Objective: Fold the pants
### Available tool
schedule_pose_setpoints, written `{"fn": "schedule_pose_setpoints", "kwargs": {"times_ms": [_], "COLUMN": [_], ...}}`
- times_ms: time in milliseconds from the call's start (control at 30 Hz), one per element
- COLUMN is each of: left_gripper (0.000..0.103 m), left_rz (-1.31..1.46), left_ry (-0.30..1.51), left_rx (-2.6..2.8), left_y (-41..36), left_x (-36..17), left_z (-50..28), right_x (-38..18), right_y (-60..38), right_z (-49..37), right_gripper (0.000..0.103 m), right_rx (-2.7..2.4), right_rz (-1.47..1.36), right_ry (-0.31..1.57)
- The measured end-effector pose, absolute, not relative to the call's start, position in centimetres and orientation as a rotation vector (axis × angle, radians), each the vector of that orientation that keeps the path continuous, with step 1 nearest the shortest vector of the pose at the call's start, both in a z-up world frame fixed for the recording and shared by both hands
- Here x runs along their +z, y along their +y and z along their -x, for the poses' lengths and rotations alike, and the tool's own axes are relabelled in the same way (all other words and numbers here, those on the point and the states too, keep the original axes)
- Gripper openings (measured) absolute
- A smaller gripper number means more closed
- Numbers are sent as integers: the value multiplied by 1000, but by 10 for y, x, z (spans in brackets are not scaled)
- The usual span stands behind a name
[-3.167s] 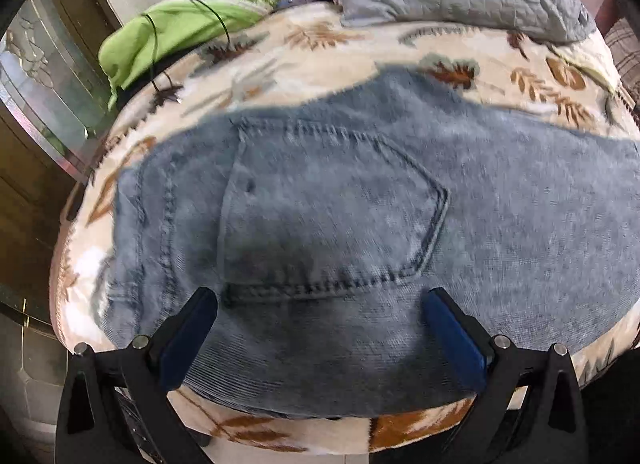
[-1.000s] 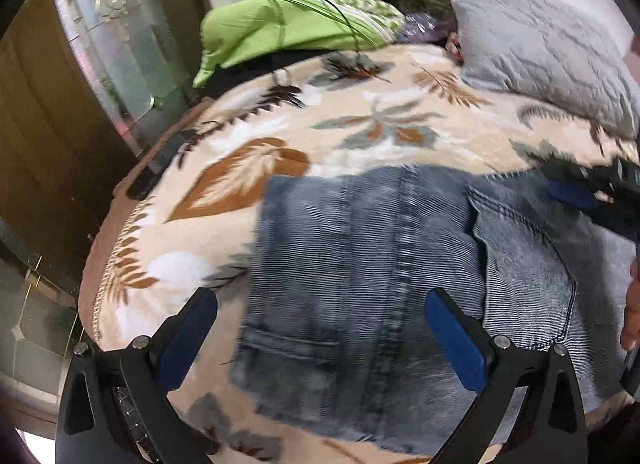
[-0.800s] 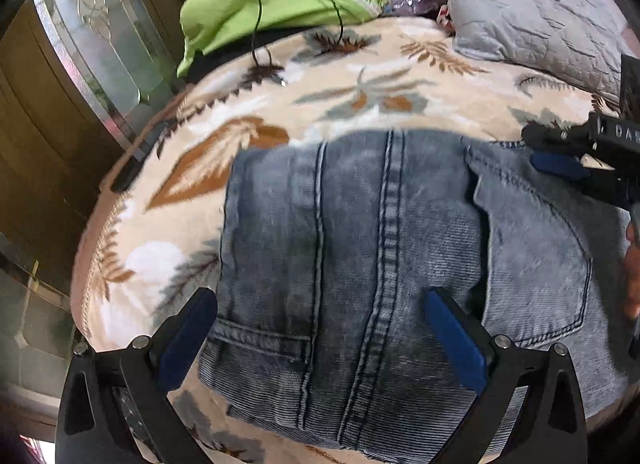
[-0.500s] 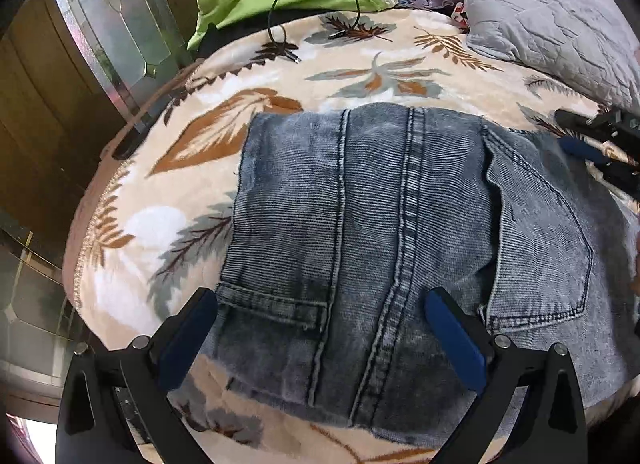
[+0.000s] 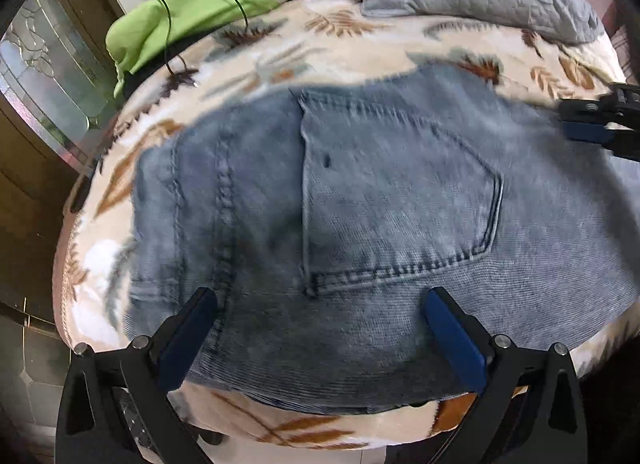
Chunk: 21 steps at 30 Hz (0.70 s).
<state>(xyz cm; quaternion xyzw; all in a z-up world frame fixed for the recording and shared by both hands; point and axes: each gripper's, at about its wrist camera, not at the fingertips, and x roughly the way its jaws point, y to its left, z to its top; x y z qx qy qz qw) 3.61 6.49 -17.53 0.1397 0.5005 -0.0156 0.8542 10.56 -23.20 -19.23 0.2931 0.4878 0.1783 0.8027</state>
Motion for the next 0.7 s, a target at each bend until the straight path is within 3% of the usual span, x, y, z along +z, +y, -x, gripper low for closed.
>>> {"fn": "schedule_pose_setpoints", "kwargs": {"times_ms": [300,433,700], "left_gripper": [103,103,103], "left_rz": [-331,-348,-400], "left_ry": [1035,977,954], "left_rx": [-39,-122,-281], "left_y": [54,17,-82], "left_x": [-160,-144,-146], "left_z": [-31,-31,-43], "right_x": [-207,-194,-207], "right_y": [-368,-423,-460], "right_z": [-16,40,123], "right_gripper": [48,60,65], "right_rx": [165,86,135], "right_rz": [-708,-816,-1081], "right_ry": [967,861,743]}}
